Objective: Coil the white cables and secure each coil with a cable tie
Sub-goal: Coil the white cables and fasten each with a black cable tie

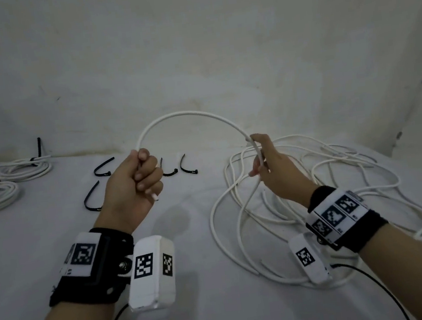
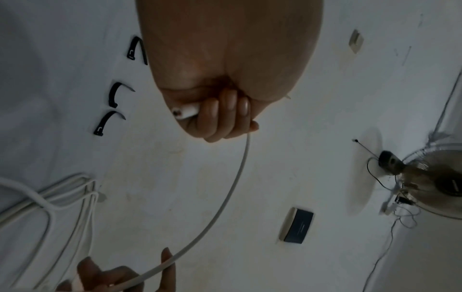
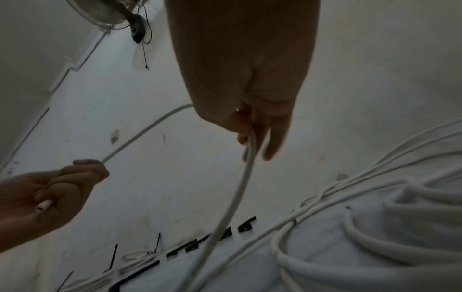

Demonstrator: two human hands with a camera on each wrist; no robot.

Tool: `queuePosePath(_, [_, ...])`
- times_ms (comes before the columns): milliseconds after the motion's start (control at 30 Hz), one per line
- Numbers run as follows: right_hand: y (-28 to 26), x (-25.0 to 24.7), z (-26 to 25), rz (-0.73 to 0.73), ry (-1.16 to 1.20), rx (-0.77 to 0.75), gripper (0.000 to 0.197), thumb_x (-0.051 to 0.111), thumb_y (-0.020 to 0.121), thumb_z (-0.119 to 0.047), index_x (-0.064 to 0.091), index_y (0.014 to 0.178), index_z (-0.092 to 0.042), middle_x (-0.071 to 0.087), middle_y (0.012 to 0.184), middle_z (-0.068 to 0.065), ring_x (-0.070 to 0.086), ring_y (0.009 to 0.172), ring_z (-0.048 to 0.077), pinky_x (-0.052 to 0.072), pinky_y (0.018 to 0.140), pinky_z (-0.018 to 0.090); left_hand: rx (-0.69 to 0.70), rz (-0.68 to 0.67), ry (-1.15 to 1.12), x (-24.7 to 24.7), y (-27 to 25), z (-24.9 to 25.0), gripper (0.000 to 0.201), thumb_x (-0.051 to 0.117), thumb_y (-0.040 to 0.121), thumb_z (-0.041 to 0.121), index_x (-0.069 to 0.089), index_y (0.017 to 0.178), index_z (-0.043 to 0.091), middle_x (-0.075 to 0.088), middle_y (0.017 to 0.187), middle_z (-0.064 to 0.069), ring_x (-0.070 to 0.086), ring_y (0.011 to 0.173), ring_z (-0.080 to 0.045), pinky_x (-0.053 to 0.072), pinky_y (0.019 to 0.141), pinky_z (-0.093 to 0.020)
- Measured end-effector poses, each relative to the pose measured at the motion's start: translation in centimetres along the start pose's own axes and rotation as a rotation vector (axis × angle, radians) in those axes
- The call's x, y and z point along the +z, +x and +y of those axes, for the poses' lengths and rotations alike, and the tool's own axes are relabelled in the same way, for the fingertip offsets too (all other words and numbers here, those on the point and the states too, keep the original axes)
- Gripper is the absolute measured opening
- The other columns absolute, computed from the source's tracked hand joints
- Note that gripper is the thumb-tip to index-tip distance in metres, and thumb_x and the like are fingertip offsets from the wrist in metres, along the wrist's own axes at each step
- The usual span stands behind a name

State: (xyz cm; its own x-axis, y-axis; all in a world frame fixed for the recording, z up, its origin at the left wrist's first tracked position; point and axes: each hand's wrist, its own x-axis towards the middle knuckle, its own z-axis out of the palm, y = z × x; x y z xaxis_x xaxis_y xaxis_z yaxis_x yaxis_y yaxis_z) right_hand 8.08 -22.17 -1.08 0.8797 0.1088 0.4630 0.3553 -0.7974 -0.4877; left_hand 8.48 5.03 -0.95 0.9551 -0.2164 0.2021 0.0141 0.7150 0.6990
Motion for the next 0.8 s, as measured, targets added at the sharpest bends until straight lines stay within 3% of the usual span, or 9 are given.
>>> queuePosePath(100, [0.4,-0.5,0.1,0.103,0.102,-0.078,0.065,0.031,0.084,0.017,0.041,0.134,-0.023,0.045,0.085,-0.002,0.06,0.07,0.021,0.051,0.065,0.022,0.031,0.015,-0.047,-0.3,0.1,0.0,0.025,0.035,0.093,0.025,0.047,0.072,0.019,0.028,0.047,0.009,0.024,0.035,-0.003,0.021,0.035,-0.014])
queuePosePath(233, [0.0,-0.7,0.5,0.044,-0.087,-0.274,0.074,0.034,0.083,0.02,0.047,0.136,-0.03,0.042,0.089,0.003,0.046,0.072,0.018,0.041,0.068,0.024,0.055,-0.004,-0.075,-0.8,0.0,0.4,0.02,0.038,0.086,0.022,0.057,0.092,0.019,0.029,0.048,0.008,0.025,0.038,-0.003,0.022,0.038,-0.014])
queuePosePath(300, [-0.2,-0.7,-0.1,-0.027,-0.206,-0.375,0.069,0.04,0.084,0.019,0.052,0.135,-0.026,0.044,0.092,0.004,0.048,0.069,0.023,0.044,0.061,0.03,0.053,0.013,-0.064,-1.2,0.1,0.5,0.024,0.034,0.093,0.024,0.057,0.096,0.02,0.029,0.048,0.008,0.025,0.038,-0.003,0.021,0.039,-0.015])
queuePosePath(333, [-0.4,-0.7,-0.6,-0.047,-0.282,-0.439,0.067,0.043,0.082,0.018,0.056,0.132,-0.025,0.047,0.092,0.005,0.049,0.065,0.025,0.045,0.054,0.034,0.054,0.028,-0.06,-1.3,0.2,0.5,0.028,0.03,0.098,0.026,0.056,0.094,0.021,0.029,0.048,0.009,0.025,0.038,-0.003,0.022,0.039,-0.015])
queuePosePath(400, [-0.9,-0.4,-2.1,-0.072,-0.429,-0.588,0.061,0.042,0.078,0.013,0.065,0.122,-0.023,0.051,0.09,0.006,0.049,0.057,0.022,0.038,0.042,0.029,0.059,0.049,-0.062,-1.3,0.3,0.4,0.031,0.027,0.1,0.029,0.054,0.087,0.021,0.029,0.048,0.009,0.025,0.037,-0.003,0.022,0.038,-0.014])
queuePosePath(467, [-1.5,0.1,-3.6,-0.101,-0.51,-0.728,0.053,0.04,0.075,0.007,0.071,0.109,-0.019,0.055,0.083,0.006,0.05,0.057,0.021,0.028,0.043,0.023,0.056,0.031,-0.056,-1.1,0.3,0.3,0.023,0.033,0.095,0.029,0.049,0.08,0.021,0.029,0.047,0.009,0.025,0.036,-0.003,0.022,0.037,-0.014])
queuePosePath(533, [-1.9,0.6,-5.0,-0.117,-0.553,-0.84,0.045,0.051,0.069,0.007,0.074,0.099,-0.017,0.056,0.081,0.005,0.053,0.061,0.021,0.025,0.045,0.022,0.045,-0.004,-0.014,-0.8,0.2,0.0,0.018,0.037,0.089,0.029,0.047,0.077,0.019,0.029,0.047,0.009,0.025,0.035,-0.002,0.022,0.037,-0.014])
queuePosePath(633, [-2.5,1.1,-6.6,-0.166,-0.561,-0.9,0.049,0.06,0.061,0.015,0.073,0.096,-0.017,0.057,0.084,0.003,0.053,0.066,0.019,0.023,0.045,0.022,0.033,-0.016,0.141,0.0,0.0,-1.0,0.024,0.032,0.095,0.027,0.046,0.079,0.018,0.031,0.048,0.007,0.025,0.036,-0.004,0.024,0.038,-0.015])
queuePosePath(800, [-3.7,1.6,-9.3,-0.275,-0.451,-0.873,0.047,0.028,0.074,-0.002,0.068,0.097,-0.014,0.058,0.096,0.003,0.046,0.065,0.014,0.019,0.041,0.021,-0.023,-0.089,0.308,1.7,-0.7,-3.3,0.037,0.021,0.103,0.029,0.045,0.08,0.012,0.043,0.053,0.0,0.036,0.042,-0.011,0.034,0.041,-0.018])
